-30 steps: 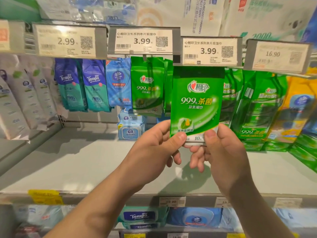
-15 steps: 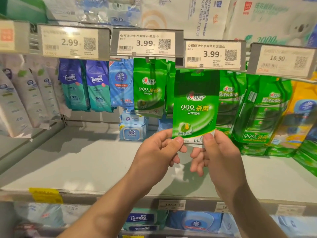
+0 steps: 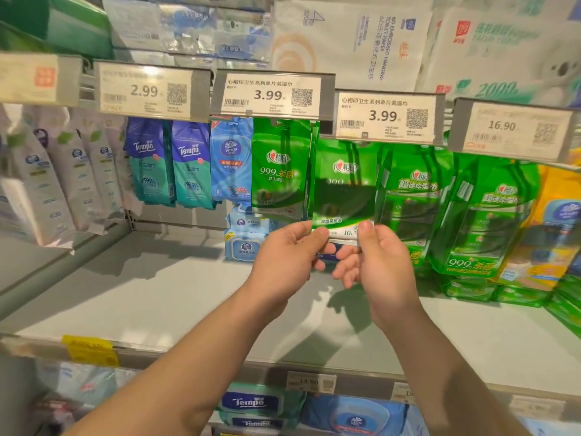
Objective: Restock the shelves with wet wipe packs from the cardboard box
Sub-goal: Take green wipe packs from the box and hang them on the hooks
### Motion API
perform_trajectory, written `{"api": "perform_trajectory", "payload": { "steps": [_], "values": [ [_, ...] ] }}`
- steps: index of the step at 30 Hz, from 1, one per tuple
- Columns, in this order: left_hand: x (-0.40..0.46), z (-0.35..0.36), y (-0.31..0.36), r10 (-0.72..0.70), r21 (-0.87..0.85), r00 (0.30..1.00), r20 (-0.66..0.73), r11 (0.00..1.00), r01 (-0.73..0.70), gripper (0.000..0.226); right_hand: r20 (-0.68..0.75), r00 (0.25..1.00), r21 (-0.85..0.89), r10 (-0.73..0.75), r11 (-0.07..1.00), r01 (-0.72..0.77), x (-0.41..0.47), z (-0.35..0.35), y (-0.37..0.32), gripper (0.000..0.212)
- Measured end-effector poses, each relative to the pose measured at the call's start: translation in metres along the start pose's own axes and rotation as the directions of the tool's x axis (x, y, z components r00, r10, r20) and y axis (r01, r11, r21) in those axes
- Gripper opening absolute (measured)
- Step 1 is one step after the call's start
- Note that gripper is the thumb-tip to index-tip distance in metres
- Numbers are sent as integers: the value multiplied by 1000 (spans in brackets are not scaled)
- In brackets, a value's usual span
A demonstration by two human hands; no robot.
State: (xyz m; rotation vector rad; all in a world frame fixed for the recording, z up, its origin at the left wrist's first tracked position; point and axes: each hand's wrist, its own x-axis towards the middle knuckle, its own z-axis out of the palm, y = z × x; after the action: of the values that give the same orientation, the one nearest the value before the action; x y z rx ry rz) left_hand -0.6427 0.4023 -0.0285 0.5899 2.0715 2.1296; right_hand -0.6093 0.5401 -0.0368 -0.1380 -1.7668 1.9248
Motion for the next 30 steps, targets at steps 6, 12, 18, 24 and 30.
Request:
{"api": "perform_trajectory", "payload": {
  "steps": [6,12,18,24,30],
  "values": [
    [0,2,-7,-150,-54,987,-52,988,147,20,2,995,47,105,993,-104,2,-9,8,23],
    [-11,3,-19,-228,-45,971,-78,973,225,23,14,973,97,228,969,-229,-1,-18,18,13],
    [-33,-7,-35,-195,67,961,-199,975,211,28,113,948,43,296,952,-303,-15,-12,40,13],
    [-77,-30,-51,-119,224,937,-329,954,199,61,151,963,-315,224,934,-168,-39,8,64,19],
    [-133,-68,-57,-30,473,929,-368,855,215,68,395,897,-610,198,786,96,-86,39,60,45]
  ]
}}
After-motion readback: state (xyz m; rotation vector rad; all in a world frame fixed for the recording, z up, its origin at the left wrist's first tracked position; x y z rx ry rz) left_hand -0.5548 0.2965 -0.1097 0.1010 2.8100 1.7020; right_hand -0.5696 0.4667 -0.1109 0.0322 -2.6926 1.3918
